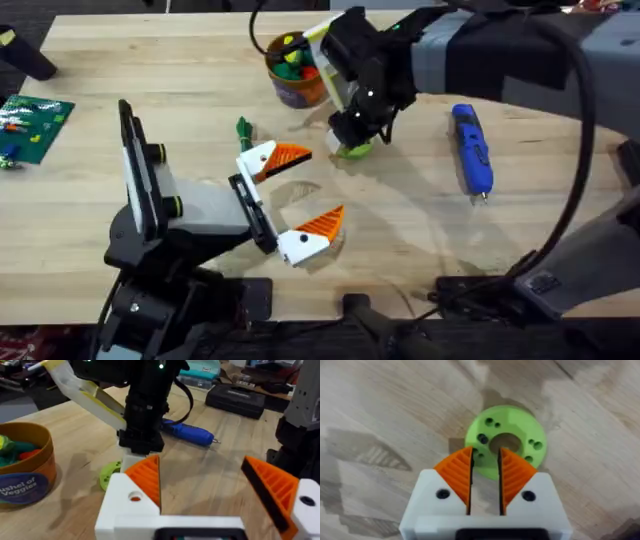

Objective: Pick up the gripper from the table and insert it into the empty holder that is missing its gripper. Then pick up a screw, insert it into the mounting hole, and use the screwdriver to tighten it. Finally, clean up the table by picking up the vegetable and placing it into the bucket.

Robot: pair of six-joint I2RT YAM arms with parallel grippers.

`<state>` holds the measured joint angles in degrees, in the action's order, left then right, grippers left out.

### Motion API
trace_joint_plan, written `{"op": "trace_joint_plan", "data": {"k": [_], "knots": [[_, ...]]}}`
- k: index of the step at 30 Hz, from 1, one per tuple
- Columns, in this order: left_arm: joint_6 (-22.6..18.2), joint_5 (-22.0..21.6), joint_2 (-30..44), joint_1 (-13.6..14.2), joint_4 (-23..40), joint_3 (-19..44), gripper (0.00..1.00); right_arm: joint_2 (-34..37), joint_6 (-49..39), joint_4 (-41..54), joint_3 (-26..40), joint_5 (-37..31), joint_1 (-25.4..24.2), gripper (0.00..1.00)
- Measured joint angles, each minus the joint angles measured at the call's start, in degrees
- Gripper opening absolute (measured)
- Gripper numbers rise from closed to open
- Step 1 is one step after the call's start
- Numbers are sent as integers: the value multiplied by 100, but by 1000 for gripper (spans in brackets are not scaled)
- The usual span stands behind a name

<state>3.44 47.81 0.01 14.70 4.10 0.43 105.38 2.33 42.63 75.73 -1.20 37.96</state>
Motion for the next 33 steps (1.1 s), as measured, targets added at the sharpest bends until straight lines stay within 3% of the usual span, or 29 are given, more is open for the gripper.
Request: {"op": "trace_joint_plan", "data": {"k": [9,33], "knots": [[0,0,0,0,2,0,985,0,0,-409,158,21,332,284],[1,0,0,0,2,0,985,0,0,-380,159,-419,338,284]]}}
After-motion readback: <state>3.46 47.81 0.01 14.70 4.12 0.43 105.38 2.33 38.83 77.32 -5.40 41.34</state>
